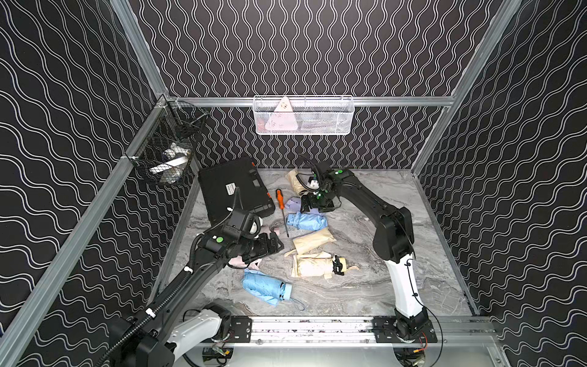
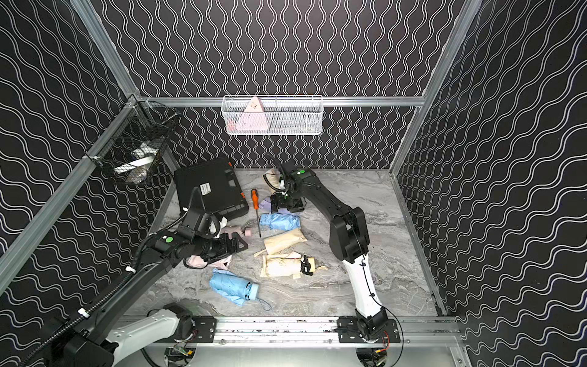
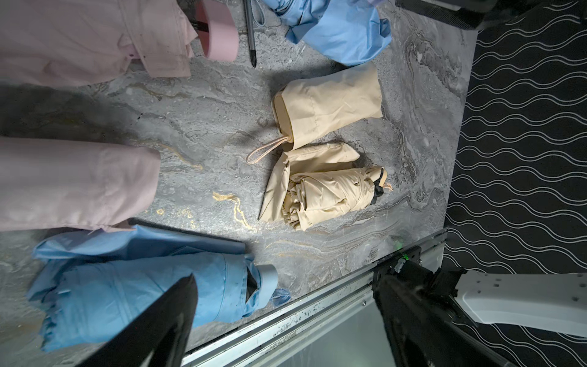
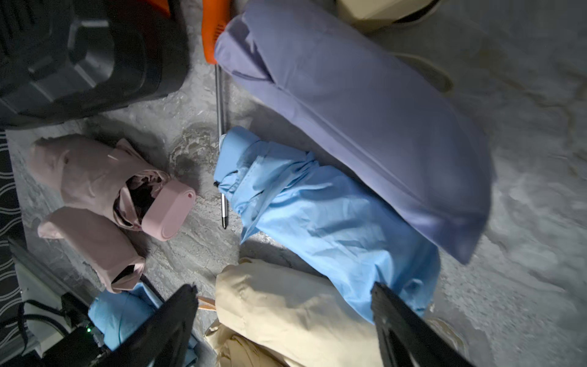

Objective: Take umbrellas out of sleeves
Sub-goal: Pick up the umbrella from the center of the board.

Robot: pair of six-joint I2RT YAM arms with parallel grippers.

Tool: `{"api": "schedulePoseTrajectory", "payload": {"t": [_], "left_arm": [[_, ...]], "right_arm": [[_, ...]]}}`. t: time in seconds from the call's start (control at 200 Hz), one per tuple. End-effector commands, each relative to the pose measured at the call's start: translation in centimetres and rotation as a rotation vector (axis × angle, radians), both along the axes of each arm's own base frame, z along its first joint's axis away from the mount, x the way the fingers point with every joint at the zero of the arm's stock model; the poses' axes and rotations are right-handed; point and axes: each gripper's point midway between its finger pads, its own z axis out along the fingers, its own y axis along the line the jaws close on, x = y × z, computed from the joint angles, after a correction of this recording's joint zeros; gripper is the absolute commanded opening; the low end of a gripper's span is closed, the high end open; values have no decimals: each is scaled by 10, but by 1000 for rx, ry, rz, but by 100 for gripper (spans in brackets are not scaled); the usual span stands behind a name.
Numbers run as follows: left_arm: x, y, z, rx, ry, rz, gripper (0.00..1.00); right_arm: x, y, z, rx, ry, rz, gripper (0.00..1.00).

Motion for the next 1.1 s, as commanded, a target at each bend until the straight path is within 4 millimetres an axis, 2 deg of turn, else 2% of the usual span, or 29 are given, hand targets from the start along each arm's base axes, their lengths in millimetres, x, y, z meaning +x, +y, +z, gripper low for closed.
{"api": "schedulePoseTrajectory", "payload": {"t": [0.0,0.23,0.375,0.485,0.565,0.685,0.826,0.966,1.096], "left_arm": [[-4,0,-1,-24,20,9,94],[-12,4,-10,-23,56,20,94],[-19,5,-14,-26,75,25,94],[-23,8,-15,-16,85,22,94],[-25,10,-16,-9,90,22,95],[-29,12,-18,-4,99,21,95],[-31,12,-22,-7,111,25,95],[-32,12,-25,-10,123,33,95],[-33,13,-28,-12,135,43,95]], "right_arm": [[-7,7,-9,30,15,97,87],[-12,6,-39,-41,7,168,87],[-14,11,-57,-76,-7,222,87],[-12,8,-74,-148,-20,247,87],[-2,-1,-83,-232,-56,233,87],[18,-15,-83,-337,-143,204,88],[31,-9,-73,-321,-212,204,89],[39,-8,-82,-343,-228,214,91],[39,-4,-92,-327,-201,222,90]]}}
